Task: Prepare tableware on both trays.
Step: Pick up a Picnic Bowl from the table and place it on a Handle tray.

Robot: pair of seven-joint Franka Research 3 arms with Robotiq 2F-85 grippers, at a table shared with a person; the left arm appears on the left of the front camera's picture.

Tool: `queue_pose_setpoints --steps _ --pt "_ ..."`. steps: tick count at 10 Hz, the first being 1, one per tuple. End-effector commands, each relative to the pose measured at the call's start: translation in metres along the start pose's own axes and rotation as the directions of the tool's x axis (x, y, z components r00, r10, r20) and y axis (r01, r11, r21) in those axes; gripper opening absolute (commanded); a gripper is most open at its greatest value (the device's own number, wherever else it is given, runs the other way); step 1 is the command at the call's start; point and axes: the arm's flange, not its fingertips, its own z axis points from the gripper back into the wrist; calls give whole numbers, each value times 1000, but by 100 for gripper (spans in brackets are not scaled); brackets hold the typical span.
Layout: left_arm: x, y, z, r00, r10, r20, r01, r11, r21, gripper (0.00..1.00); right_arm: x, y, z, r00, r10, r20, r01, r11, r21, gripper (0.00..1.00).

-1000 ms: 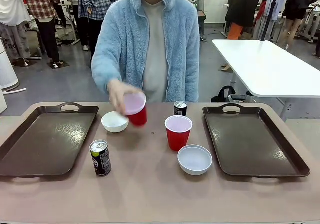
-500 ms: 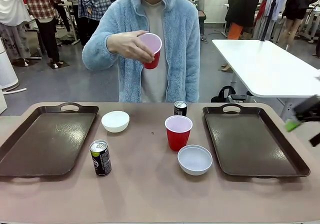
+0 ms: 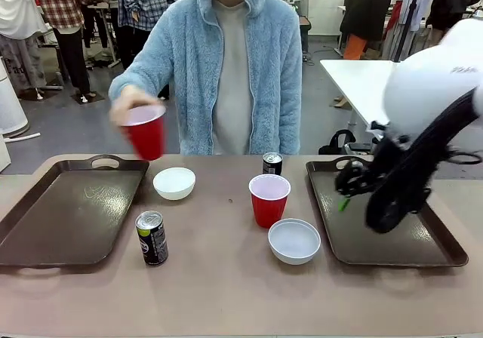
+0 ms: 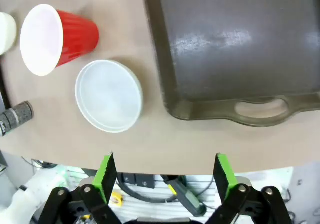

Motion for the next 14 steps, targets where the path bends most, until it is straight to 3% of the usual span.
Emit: queue_pose_setpoints --steps 1,2,3,7,11,14 --pt "0 2 1 1000 -1 6 1 1000 -12 100 17 27 -18 999 -31 -4 31 998 -46 100" --pt "0 2 1 1000 -1 6 1 1000 -12 100 21 36 -21 1000 -12 -5 12 999 -33 100" --pt "0 2 1 1000 -1 6 1 1000 -12 100 0 18 -12 1000 -5 -3 5 1000 -15 100" --pt "0 2 1 1000 -1 6 1 1000 -12 100 9 24 -14 1000 -5 -7 5 1000 -9 100" --pt "0 2 1 1000 -1 6 1 1000 -12 100 24 59 -71 993 93 -67 -99 991 -88 100" --pt "0 2 1 1000 -1 6 1 1000 -12 100 37 64 -96 988 121 -91 -134 979 -154 100"
